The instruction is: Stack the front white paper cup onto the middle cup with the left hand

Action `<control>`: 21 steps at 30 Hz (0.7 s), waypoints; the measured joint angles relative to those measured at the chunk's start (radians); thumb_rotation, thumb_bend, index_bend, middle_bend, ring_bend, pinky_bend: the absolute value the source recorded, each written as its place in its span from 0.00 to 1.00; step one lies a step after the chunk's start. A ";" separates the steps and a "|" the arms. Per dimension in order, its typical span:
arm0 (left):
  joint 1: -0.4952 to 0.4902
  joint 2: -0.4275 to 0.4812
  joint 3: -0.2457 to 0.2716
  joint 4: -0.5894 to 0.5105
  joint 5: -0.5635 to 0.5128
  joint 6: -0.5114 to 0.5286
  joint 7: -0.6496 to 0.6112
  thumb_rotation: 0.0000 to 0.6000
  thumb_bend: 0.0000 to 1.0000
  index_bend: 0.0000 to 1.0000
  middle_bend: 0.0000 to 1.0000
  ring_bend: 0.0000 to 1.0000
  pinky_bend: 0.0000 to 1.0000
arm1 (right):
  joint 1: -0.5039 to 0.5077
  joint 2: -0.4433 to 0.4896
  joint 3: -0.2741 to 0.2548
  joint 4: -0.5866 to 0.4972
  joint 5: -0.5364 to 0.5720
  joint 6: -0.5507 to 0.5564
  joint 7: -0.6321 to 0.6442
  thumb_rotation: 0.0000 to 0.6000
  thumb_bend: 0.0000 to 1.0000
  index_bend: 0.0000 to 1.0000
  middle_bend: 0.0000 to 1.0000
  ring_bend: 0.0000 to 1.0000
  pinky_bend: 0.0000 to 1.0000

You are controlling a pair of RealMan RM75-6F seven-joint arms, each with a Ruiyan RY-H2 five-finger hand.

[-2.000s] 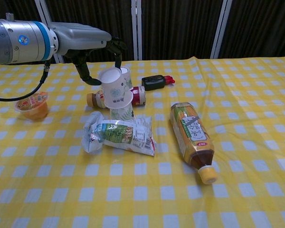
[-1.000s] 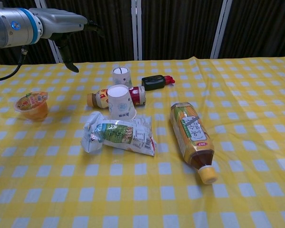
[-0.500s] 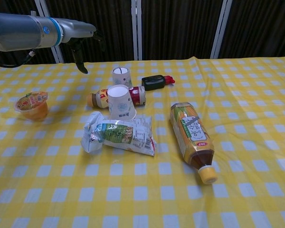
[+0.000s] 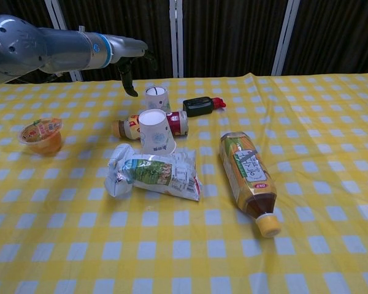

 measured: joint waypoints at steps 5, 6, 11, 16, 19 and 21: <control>-0.026 -0.036 -0.001 0.049 -0.028 -0.015 0.020 1.00 0.26 0.17 0.00 0.00 0.00 | -0.005 0.010 0.002 -0.005 -0.002 0.006 0.018 1.00 0.04 0.00 0.00 0.00 0.00; -0.030 -0.041 -0.001 0.056 -0.033 -0.017 0.024 1.00 0.26 0.17 0.00 0.00 0.00 | -0.005 0.011 0.002 -0.006 -0.002 0.007 0.021 1.00 0.04 0.00 0.00 0.00 0.00; -0.049 -0.067 -0.002 0.090 -0.060 -0.034 0.041 1.00 0.26 0.18 0.00 0.00 0.00 | -0.010 0.019 0.003 -0.011 -0.005 0.012 0.038 1.00 0.04 0.00 0.00 0.00 0.00; -0.066 -0.102 0.002 0.132 -0.087 -0.048 0.064 1.00 0.26 0.19 0.00 0.00 0.00 | -0.015 0.027 0.005 -0.015 -0.006 0.018 0.049 1.00 0.04 0.00 0.00 0.00 0.00; -0.073 -0.117 0.003 0.152 -0.099 -0.055 0.075 1.00 0.26 0.20 0.00 0.00 0.00 | -0.016 0.030 0.005 -0.016 -0.008 0.021 0.054 1.00 0.04 0.00 0.00 0.00 0.00; -0.076 -0.126 0.004 0.164 -0.106 -0.059 0.081 1.00 0.26 0.21 0.00 0.00 0.00 | -0.017 0.031 0.005 -0.016 -0.010 0.024 0.056 1.00 0.04 0.00 0.00 0.00 0.00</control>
